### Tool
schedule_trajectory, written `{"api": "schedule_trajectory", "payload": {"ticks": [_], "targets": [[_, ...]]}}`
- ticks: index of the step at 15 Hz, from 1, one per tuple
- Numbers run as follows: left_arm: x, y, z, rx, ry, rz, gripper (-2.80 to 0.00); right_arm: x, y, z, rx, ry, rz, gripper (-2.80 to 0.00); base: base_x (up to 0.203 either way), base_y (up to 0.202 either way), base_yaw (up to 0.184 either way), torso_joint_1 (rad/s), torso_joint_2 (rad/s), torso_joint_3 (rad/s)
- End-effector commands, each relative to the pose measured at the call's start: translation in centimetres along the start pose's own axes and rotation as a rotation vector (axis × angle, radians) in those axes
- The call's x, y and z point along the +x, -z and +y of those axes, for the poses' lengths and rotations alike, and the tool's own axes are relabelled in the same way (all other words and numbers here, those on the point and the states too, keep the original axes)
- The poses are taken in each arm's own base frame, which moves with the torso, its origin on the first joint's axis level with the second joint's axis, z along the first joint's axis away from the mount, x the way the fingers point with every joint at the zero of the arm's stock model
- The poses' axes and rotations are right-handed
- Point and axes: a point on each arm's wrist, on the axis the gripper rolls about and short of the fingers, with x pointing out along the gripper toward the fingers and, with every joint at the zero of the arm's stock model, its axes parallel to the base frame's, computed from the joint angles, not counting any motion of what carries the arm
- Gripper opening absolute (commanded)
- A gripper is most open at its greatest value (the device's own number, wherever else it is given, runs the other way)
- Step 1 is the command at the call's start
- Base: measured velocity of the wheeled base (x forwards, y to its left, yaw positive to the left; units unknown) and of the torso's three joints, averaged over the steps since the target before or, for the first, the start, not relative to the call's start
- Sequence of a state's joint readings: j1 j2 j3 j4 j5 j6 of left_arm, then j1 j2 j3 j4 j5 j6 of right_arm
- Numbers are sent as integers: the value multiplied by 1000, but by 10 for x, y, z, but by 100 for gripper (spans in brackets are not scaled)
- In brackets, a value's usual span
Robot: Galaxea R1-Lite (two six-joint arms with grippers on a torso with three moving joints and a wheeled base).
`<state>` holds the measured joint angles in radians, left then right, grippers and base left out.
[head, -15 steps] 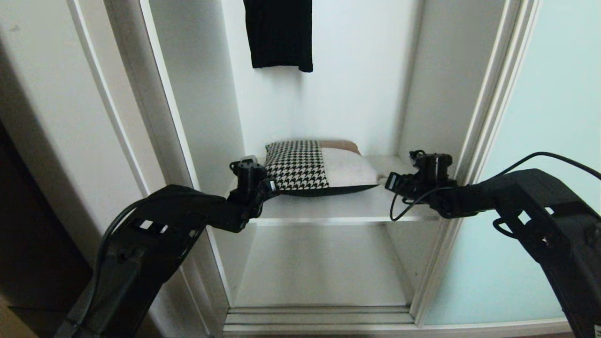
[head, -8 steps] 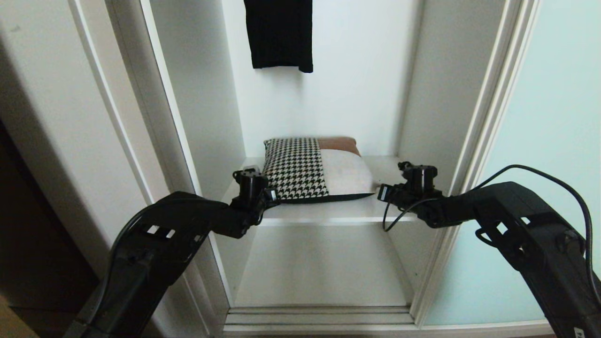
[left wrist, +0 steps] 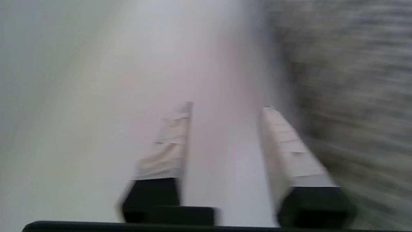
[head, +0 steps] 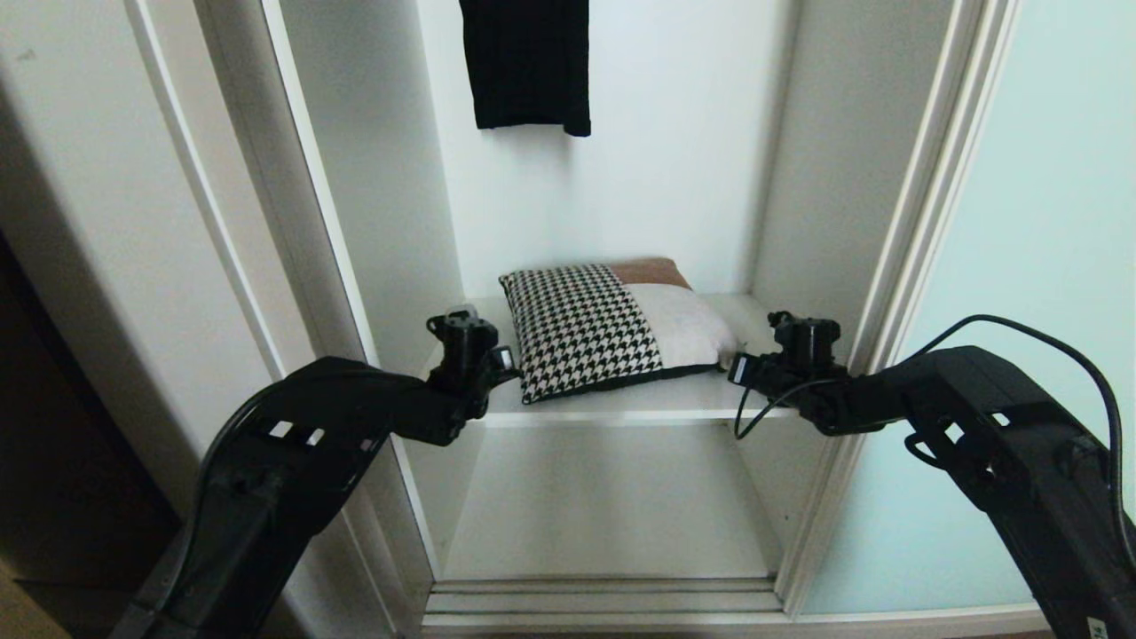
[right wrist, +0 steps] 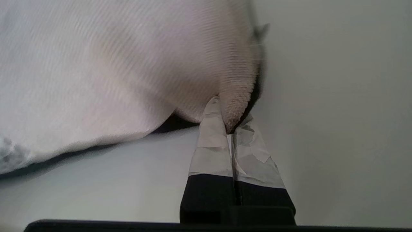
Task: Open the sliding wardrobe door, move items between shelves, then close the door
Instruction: Place the pillow on the higher shelf
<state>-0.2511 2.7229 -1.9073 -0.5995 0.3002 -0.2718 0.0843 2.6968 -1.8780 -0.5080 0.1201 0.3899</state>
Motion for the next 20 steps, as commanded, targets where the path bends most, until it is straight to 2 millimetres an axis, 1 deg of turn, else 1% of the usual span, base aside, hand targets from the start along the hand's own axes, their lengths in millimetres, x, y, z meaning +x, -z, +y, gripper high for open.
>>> {"api": "schedule_trajectory", "payload": {"ticks": [1, 2, 5, 7, 9, 10, 12, 14, 15, 17, 20], "targets": [[-12, -20, 4, -21, 6, -33, 0, -14, -15, 8, 3, -38, -34, -280, 0, 0, 0, 0, 0, 0], [-17, -21, 5, -22, 10, -36, 0, -18, -17, 11, 6, -61, -43, -280, 0, 0, 0, 0, 0, 0], [-37, -22, 5, -18, 51, -33, 0, -25, -14, 23, 2, -110, -37, -280, 0, 0, 0, 0, 0, 0], [-60, -20, 1, -12, 146, 9, 0, -28, -13, 28, -3, -129, -43, -280, 0, 0, 0, 0, 0, 0], [-84, -22, -11, -14, 253, 24, 0, -34, -17, 33, -1, -154, -36, -280, 0, 0, 0, 0, 0, 0], [-88, -20, -18, -17, 298, 36, 0, -36, -19, 34, 14, -169, -32, -280, 0, 0, 0, 0, 0, 0], [-89, -11, -23, -7, 352, 100, 0, -42, -21, 36, 47, -192, -14, -280, 0, 0, 0, 0, 0, 0], [-86, -8, -27, -3, 368, 129, 0, -44, -23, 37, 44, -210, -37, -280, 0, 0, 0, 0, 0, 0], [-83, -3, -27, 2, 364, 149, -280, -44, -24, 37, 44, -212, -39, -280, 0, 0, 0, 0, 0, 0], [-80, -2, -29, 0, 363, 154, -280, -44, -25, 35, 46, -215, -40, -280, 0, 0, 0, 0, 0, 0], [-78, 1, -28, -1, 363, 155, -280, -41, -21, 33, 47, -216, -30, -280, 0, 0, 0, 0, 0, 0]]}}
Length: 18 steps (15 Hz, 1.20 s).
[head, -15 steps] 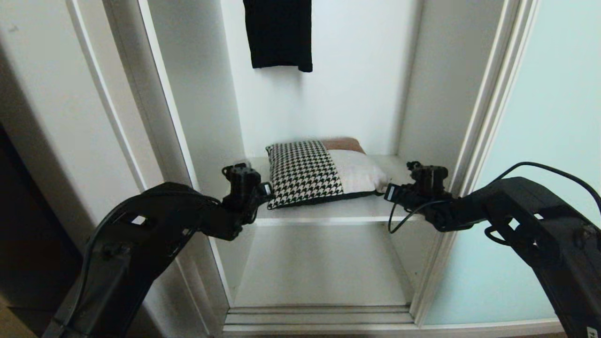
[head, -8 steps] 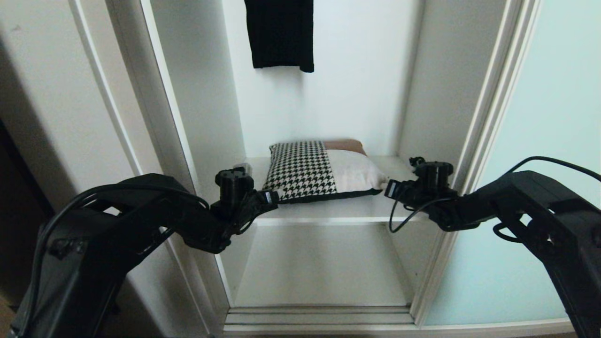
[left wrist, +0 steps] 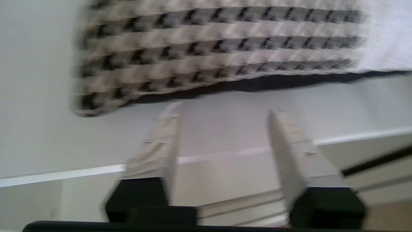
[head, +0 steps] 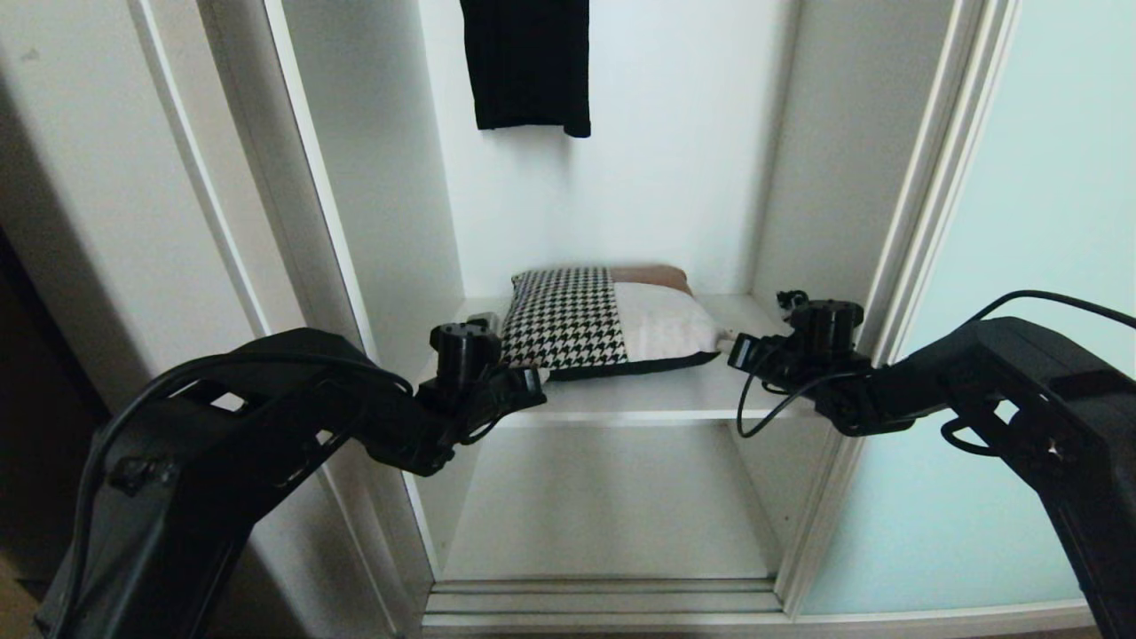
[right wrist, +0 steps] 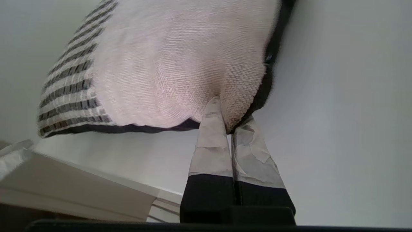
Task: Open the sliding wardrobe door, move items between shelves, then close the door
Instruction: Place the pillow on the higher shelf
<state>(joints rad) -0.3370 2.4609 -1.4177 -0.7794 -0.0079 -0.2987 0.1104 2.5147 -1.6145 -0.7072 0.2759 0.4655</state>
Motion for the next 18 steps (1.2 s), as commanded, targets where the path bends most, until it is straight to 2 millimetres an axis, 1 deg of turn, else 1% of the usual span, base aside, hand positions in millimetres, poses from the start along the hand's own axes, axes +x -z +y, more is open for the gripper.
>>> {"api": "schedule_trajectory", "payload": {"ticks": [1, 2, 7, 8, 9, 11, 12, 14, 15, 16, 18], "targets": [[2, 3, 1, -6, 0, 1, -280, 2, 2, -1, 2, -2, -1, -64, 0, 0, 0, 0, 0, 0], [2, 4, 1, -18, -1, 3, -280, 2, 4, -2, 0, -2, 0, 0, 0, 0, 0, 0, 0, 0], [3, 6, 2, -20, -3, 4, -280, 1, 3, 0, -2, -12, -10, 0, 0, 0, 0, 0, 0, 0], [1, 4, 1, -23, -2, -1, -280, -2, 3, 0, -4, -11, -13, 0, 0, 0, 0, 0, 0, 0], [-3, -4, 0, -28, 2, -18, -280, -8, 1, 2, -7, -14, -22, 0, 0, 0, 0, 0, 0, 0], [-21, -22, -6, -42, 14, -61, -280, -24, -7, 9, -33, -35, -63, 0, 0, 0, 0, 0, 0, 0], [-31, -27, -8, -44, 20, -79, -280, -30, -8, 12, -62, -45, -83, 0, 0, 0, 0, 0, 0, 0], [-43, -32, -9, -46, 29, -110, -280, -35, -2, 21, -102, -72, -97, 0, 0, 0, 0, 0, 0, 0], [-48, -37, -10, -46, 32, -124, -280, -37, -3, 21, -110, -77, -110, 0, 0, 0, 0, 0, 0, 0], [-56, -45, -13, -46, 38, -138, -280, -40, -5, 23, -114, -82, -122, 0, 0, 0, 0, 0, 0, 0], [-76, -69, -20, -44, 46, -179, -280, -55, -20, 35, -140, -95, -148, 0, 0, 0, 0, 0, 0, 0]]}}
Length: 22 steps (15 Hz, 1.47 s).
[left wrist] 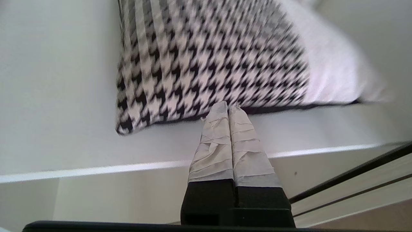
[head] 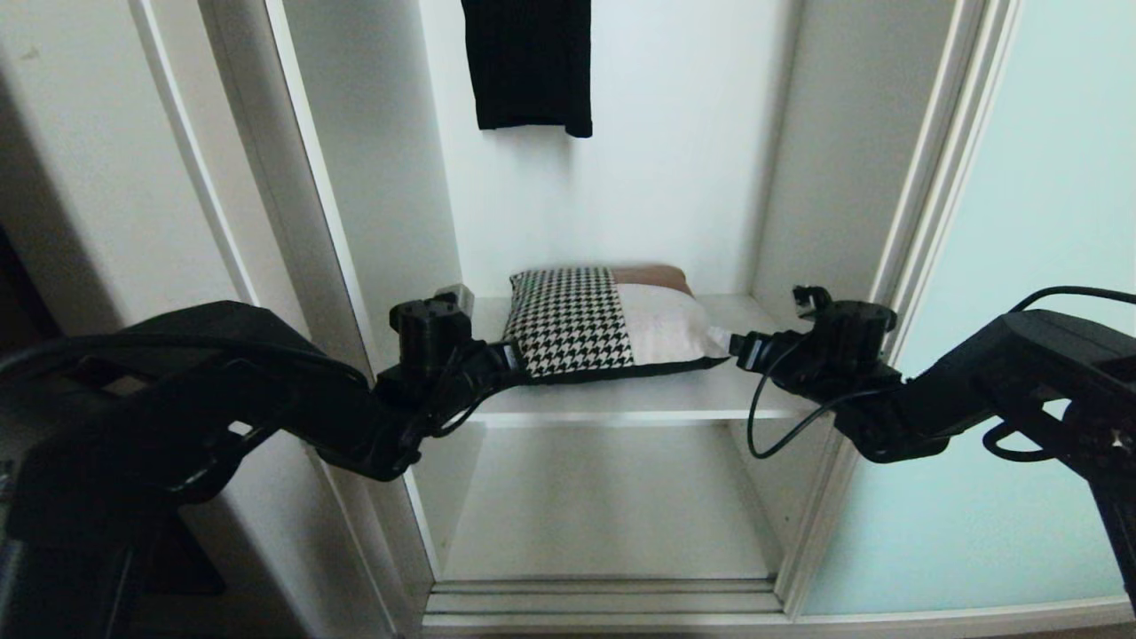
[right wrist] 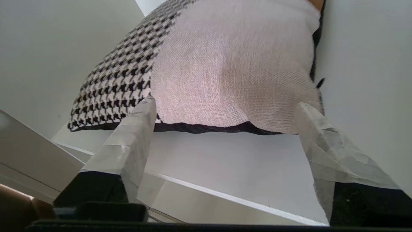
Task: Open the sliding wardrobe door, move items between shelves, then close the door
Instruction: Place the pillow on the higher shelf, then close the door
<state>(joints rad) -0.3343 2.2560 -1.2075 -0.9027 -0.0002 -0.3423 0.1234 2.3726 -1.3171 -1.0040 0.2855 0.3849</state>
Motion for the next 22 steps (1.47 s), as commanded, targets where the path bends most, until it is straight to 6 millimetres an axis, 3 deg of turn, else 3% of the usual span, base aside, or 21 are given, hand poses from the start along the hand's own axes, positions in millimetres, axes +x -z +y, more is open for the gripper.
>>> {"api": "schedule_trajectory", "payload": {"ticks": [1, 4, 6, 7, 8, 11, 16, 19, 22], "targets": [[-29, -43, -15, 2, 14, -77, -280, -16, -27, 17, -41, -22, -43, 0, 0, 0, 0, 0, 0, 0], [-70, -76, -26, 5, -32, -86, -280, -28, -34, 26, -37, 10, 33, 0, 0, 0, 0, 0, 0, 0], [-105, -100, -35, 9, -77, -109, -280, -47, -44, 35, -28, 25, 55, 0, 0, 0, 0, 0, 0, 0], [-122, -110, -39, 15, -101, -111, -280, -61, -51, 43, -29, 25, 56, -237, 0, 0, 0, 0, 0, 0], [-139, -119, -43, 23, -126, -113, -280, -75, -60, 52, -31, 22, 50, -280, 0, 0, 0, 0, 0, 0], [-193, -135, -47, 88, -199, -116, -280, -128, -84, 78, -33, 23, 53, -280, 0, 0, 0, 0, 0, 0], [-272, -123, -35, 188, -422, -178, -280, -234, -108, 122, -60, 23, 54, -280, 0, 0, 0, 0, 0, 0], [-328, -113, -26, 174, -495, -259, -280, -303, -106, 141, -59, 75, 68, -280, 0, 0, 0, 0, 0, 0], [-368, -98, -7, 166, -658, -334, -280, -359, -89, 149, -57, 127, 62, -280, 0, 0, 0, 0, 0, 0]]}}
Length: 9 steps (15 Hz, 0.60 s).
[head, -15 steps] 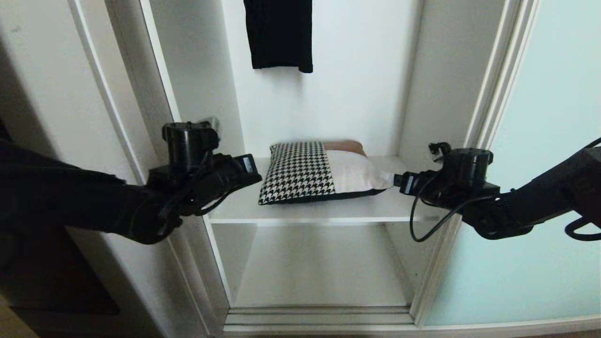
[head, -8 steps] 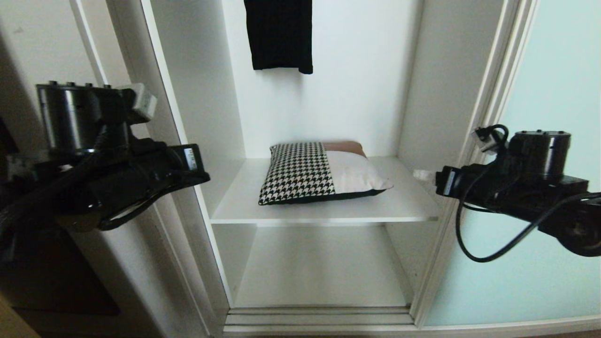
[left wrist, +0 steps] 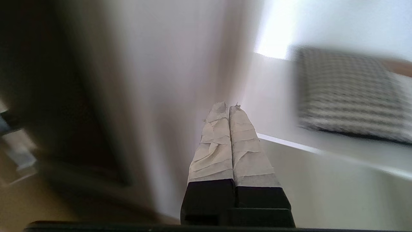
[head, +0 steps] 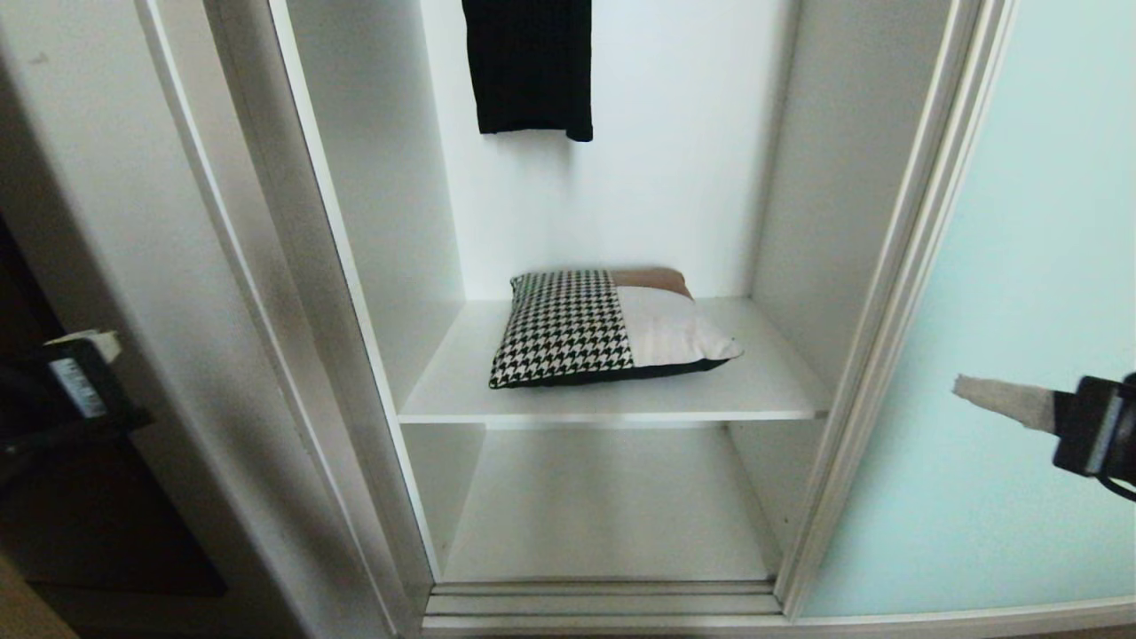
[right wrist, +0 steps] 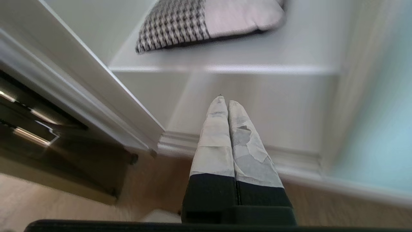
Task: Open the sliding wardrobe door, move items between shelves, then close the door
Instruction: Close the door
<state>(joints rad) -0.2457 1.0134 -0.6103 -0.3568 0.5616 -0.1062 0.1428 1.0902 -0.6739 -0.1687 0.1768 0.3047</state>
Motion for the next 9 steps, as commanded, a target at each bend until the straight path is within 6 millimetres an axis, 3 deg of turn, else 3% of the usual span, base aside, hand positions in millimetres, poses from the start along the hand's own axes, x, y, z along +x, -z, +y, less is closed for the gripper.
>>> {"api": "schedule_trajectory", "payload": {"ticks": [1, 5, 9], "targets": [[-35, 5, 32, -47, -92, -91, -280, -61, 16, 6, -12, -6, -89, -280, 0, 0, 0, 0, 0, 0], [-71, 45, 59, -53, -175, -124, -280, -108, 55, 2, -4, 11, -108, -280, 0, 0, 0, 0, 0, 0], [-97, 84, 72, -63, -110, -161, -280, -128, 93, -6, -1, 6, -139, -280, 0, 0, 0, 0, 0, 0]]}}
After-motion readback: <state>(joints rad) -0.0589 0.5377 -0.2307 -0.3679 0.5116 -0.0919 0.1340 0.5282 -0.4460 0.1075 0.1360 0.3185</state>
